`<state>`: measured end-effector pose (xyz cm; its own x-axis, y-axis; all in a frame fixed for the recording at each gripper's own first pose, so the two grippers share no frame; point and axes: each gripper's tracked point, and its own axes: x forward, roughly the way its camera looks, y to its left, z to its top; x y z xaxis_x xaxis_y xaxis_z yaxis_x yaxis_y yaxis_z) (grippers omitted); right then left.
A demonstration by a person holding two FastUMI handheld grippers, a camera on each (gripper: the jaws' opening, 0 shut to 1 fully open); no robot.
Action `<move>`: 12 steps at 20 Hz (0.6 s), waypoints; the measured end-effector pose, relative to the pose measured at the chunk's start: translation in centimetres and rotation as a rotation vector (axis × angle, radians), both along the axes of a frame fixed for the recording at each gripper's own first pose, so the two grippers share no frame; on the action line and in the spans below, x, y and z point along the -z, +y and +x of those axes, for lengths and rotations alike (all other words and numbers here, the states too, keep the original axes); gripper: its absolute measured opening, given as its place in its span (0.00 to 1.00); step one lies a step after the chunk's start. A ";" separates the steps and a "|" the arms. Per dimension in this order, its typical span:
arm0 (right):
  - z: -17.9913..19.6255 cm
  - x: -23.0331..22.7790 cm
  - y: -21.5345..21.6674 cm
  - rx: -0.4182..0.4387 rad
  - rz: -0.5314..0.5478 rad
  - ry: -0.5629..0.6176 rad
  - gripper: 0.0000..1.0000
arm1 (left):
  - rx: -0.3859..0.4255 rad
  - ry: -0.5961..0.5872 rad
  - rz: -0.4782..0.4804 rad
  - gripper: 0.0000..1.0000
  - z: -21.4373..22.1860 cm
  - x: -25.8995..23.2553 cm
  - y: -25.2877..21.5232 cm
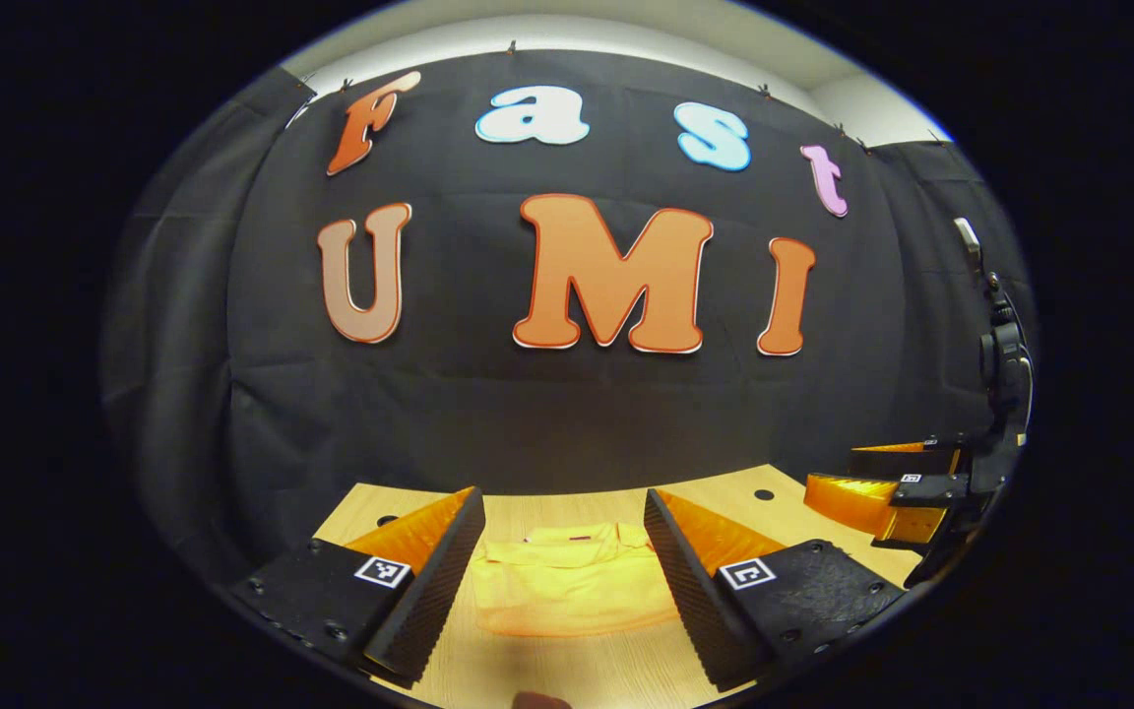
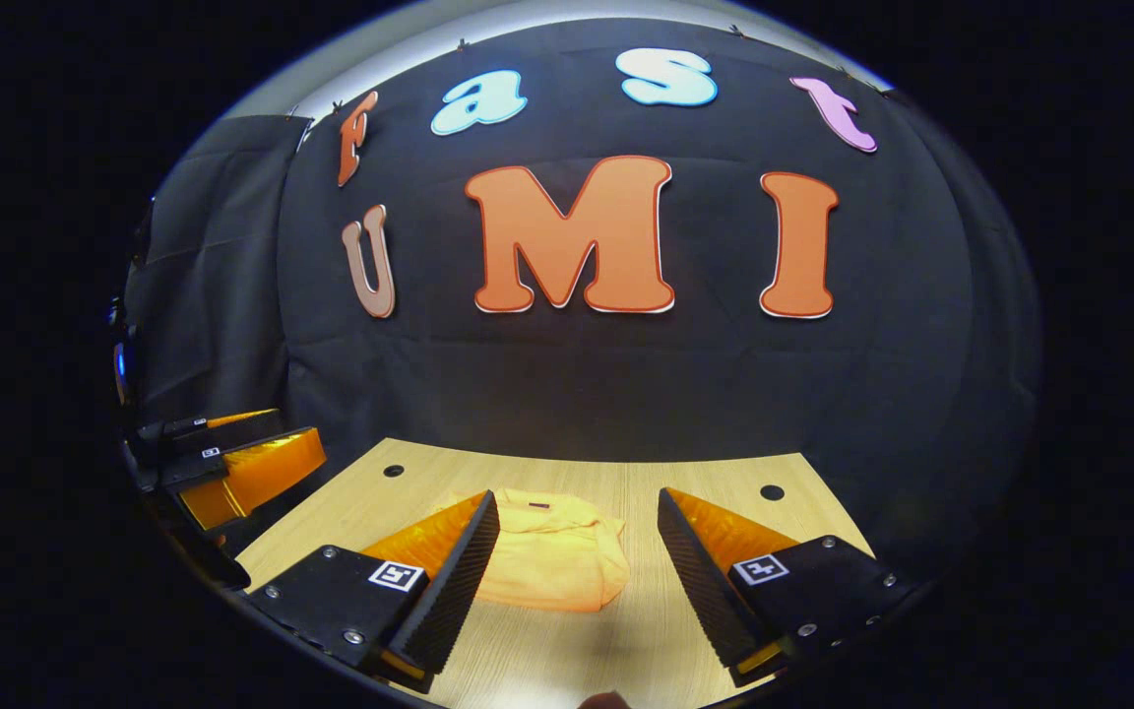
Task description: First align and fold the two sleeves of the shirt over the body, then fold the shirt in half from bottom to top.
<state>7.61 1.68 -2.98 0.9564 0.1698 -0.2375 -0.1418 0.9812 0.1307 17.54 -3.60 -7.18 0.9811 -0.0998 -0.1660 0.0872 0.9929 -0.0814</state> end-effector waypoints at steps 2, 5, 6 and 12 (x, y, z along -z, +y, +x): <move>-1.3 -0.4 0.3 -0.007 -0.001 -0.042 0.98 | -0.020 -0.016 0.017 0.98 -1.8 -0.1 -0.3; -3.3 -1.0 1.1 -0.051 -0.015 -0.090 0.98 | -0.073 -0.004 0.022 0.98 -4.5 0.8 -0.4; -3.8 -0.8 1.3 -0.055 -0.023 -0.098 0.98 | -0.081 0.002 0.023 0.98 -5.2 1.4 -0.5; -6.6 -1.2 1.2 -0.036 -0.059 -0.214 0.98 | -0.094 0.045 0.035 0.98 -9.4 5.2 -1.7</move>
